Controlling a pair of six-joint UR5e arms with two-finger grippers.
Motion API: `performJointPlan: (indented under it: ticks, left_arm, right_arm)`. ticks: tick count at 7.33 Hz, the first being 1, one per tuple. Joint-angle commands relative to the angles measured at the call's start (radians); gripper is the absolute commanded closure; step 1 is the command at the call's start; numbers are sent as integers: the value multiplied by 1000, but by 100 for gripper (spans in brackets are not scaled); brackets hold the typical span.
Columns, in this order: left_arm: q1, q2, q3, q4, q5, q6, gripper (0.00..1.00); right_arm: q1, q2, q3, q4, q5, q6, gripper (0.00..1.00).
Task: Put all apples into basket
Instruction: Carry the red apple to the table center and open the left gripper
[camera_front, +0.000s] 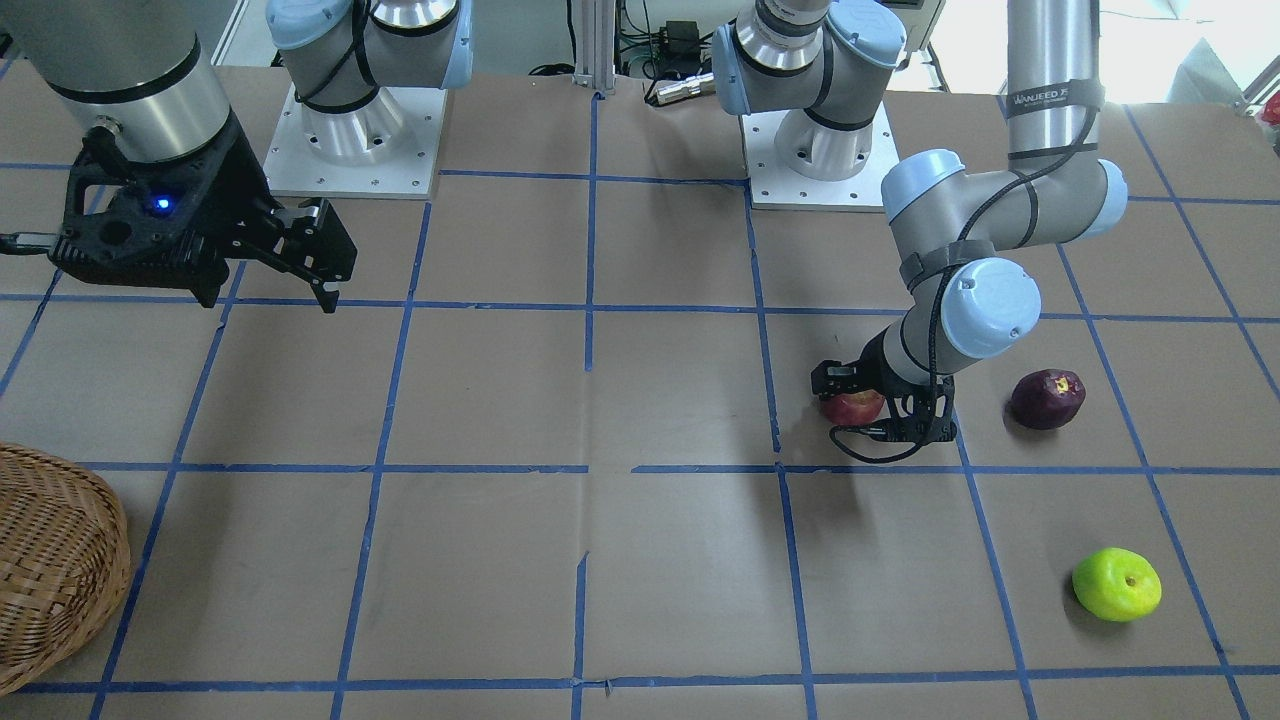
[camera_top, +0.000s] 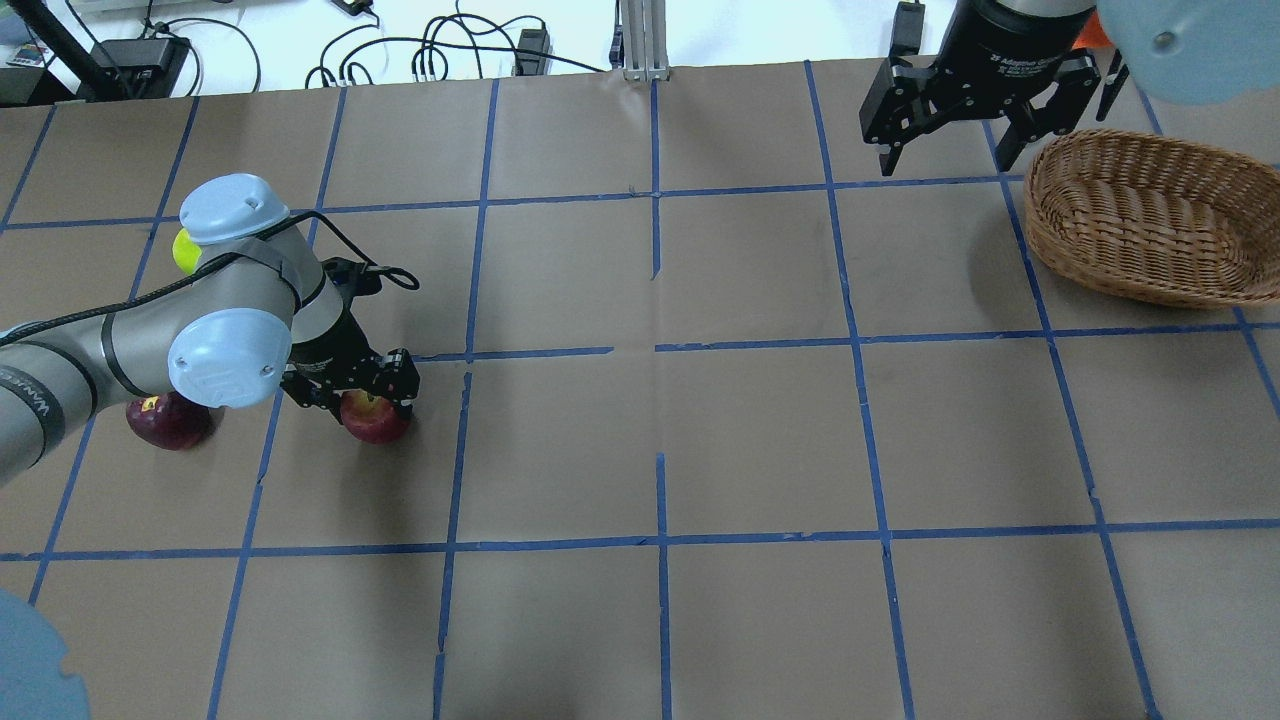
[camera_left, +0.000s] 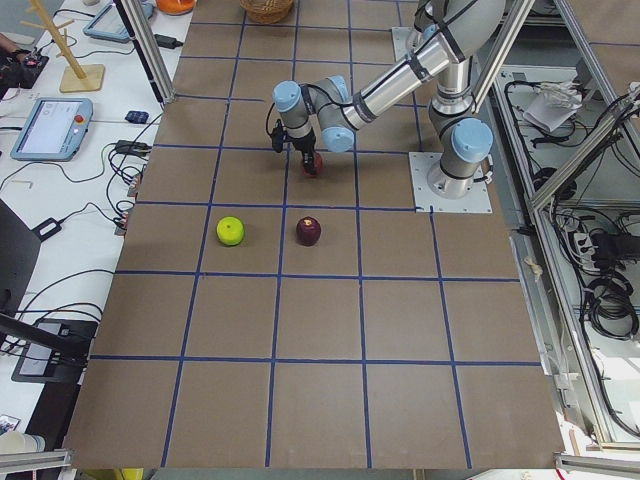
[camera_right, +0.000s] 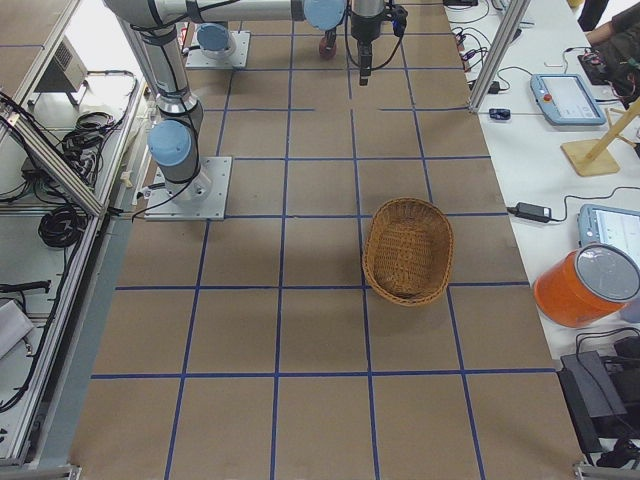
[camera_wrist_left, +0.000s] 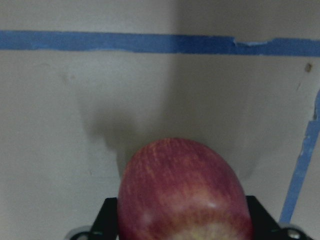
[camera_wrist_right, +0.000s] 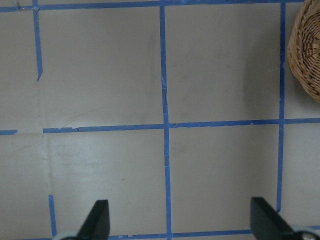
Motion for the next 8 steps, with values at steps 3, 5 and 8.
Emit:
performJointPlan:
  ticks: [3,5,8]
  left_arm:
    - [-256,-70,183,-11,-197,-551,99]
    - [-424,-152,240,51,-257,-719,99]
    - [-481,-253,289,150,-251,-832,76]
  right_arm:
    - [0,0,0,0,0,0,0]
    - [0,0,0,-1,0,0,0]
    - [0,0,0,-1,2,0,0]
